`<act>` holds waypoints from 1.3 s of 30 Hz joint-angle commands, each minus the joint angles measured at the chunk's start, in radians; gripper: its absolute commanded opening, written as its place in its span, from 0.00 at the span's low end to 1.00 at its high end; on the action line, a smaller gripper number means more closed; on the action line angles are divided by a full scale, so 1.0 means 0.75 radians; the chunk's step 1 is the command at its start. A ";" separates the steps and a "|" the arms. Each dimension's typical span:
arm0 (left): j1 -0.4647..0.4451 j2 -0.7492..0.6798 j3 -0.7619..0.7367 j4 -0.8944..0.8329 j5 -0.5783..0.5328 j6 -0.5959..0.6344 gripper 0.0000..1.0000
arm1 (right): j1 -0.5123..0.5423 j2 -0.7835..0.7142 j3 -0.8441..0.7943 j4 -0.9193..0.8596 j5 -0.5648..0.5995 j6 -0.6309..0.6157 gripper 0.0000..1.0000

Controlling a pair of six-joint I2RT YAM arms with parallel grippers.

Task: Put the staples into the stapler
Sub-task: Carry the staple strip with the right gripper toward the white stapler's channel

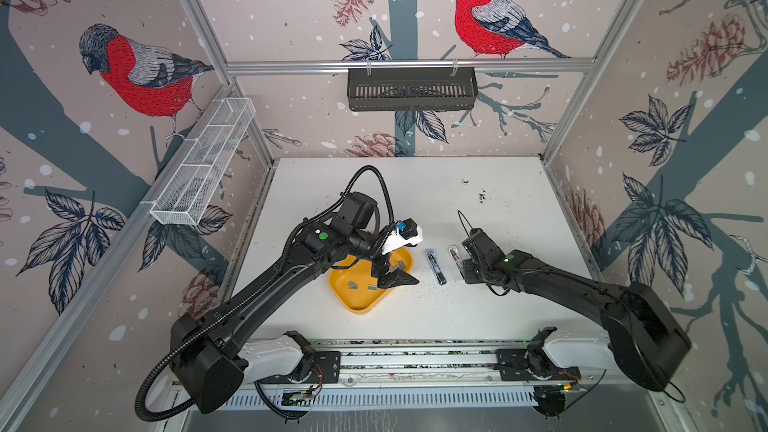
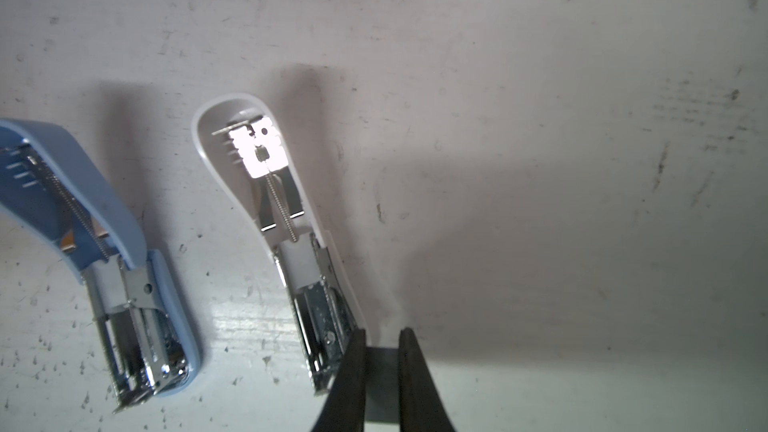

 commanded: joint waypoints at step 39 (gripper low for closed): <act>0.001 0.005 0.012 0.007 0.022 0.016 0.98 | 0.000 -0.035 -0.019 0.055 -0.089 -0.034 0.15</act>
